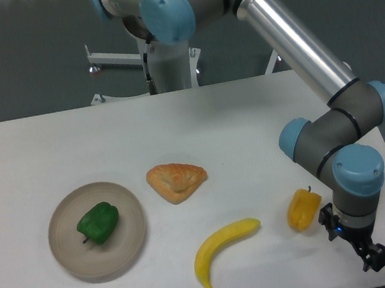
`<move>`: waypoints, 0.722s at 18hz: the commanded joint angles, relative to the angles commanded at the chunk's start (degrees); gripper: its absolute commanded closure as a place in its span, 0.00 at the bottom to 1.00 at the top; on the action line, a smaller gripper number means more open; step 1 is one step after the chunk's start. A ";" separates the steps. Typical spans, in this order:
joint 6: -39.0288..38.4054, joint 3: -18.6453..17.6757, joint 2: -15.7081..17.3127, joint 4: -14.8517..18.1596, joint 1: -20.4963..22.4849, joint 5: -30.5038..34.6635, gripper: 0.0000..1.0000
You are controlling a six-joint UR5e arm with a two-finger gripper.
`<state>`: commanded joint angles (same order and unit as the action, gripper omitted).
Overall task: Pick up the green pepper from the plate
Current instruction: 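Lift the gripper up from beside the yellow pepper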
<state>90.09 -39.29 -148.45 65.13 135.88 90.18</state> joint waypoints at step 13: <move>-8.51 -6.49 5.70 0.18 -2.19 -0.61 0.00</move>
<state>81.58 -45.78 -142.75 65.30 133.69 89.56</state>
